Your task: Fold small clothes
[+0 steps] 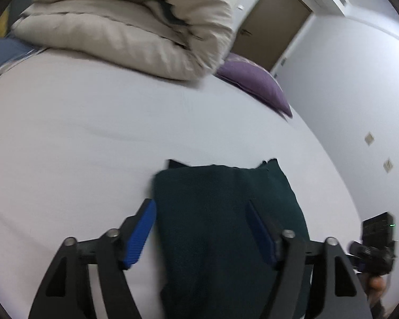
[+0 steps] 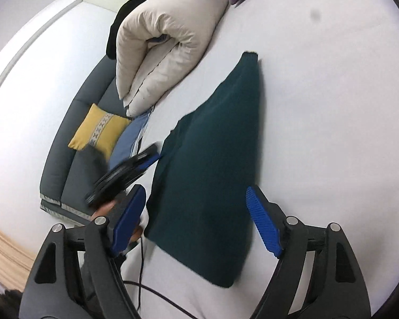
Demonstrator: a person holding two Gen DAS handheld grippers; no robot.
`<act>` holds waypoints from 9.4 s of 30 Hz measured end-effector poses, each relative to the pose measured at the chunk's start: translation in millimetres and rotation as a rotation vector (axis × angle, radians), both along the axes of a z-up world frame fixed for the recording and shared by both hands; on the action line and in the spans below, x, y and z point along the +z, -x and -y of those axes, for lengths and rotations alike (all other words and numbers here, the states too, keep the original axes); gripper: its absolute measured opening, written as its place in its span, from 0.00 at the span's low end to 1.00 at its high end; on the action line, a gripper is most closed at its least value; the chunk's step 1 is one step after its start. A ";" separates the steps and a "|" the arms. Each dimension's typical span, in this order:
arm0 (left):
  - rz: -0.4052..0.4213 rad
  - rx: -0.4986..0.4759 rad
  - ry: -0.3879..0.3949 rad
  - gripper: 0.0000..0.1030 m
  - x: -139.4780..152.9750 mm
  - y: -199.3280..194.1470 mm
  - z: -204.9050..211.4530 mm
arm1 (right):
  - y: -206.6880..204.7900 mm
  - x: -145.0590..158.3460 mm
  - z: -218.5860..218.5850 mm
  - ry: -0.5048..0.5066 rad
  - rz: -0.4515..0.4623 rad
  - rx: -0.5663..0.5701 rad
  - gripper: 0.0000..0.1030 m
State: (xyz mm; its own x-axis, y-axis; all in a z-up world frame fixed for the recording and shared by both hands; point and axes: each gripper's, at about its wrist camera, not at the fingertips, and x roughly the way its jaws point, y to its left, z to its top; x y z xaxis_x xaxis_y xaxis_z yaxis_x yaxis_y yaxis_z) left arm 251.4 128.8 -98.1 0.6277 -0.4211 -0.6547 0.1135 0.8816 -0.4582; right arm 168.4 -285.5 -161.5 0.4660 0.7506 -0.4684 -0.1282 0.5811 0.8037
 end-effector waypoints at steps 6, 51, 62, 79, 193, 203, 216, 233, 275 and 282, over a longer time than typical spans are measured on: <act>-0.159 -0.018 0.092 0.71 -30.2 5.5 -22.4 | -28.2 -18.7 10.0 -0.021 -0.095 -0.006 0.76; -0.211 -0.283 0.190 0.25 32.0 173.4 87.2 | 147.7 67.3 -9.2 0.105 -0.022 0.048 0.36; -0.353 -0.219 0.221 0.34 -61.9 196.7 97.7 | 232.1 -40.9 32.8 0.017 -0.203 -0.037 0.36; -0.112 -0.094 -0.029 0.43 -3.1 249.2 72.1 | 253.1 -8.4 44.5 0.128 -0.129 -0.194 0.48; -0.031 0.088 -0.469 1.00 35.3 374.8 107.0 | 377.9 89.8 -98.2 0.930 0.021 -0.281 1.00; -0.031 0.088 -0.469 1.00 35.5 375.2 107.5 | 378.4 88.8 -99.9 0.928 0.020 -0.281 1.00; -0.033 0.087 -0.468 1.00 33.4 375.3 107.1 | 380.3 89.2 -103.1 0.926 0.020 -0.280 1.00; -0.033 0.086 -0.468 1.00 32.9 374.8 106.1 | 379.7 89.2 -102.3 0.925 0.023 -0.279 1.00; -0.046 0.080 -0.460 1.00 27.9 376.8 104.1 | 378.9 89.6 -102.6 0.923 0.023 -0.274 1.00; -0.054 0.075 -0.459 1.00 27.6 376.2 103.9 | 378.8 89.0 -102.6 0.922 0.021 -0.274 1.00</act>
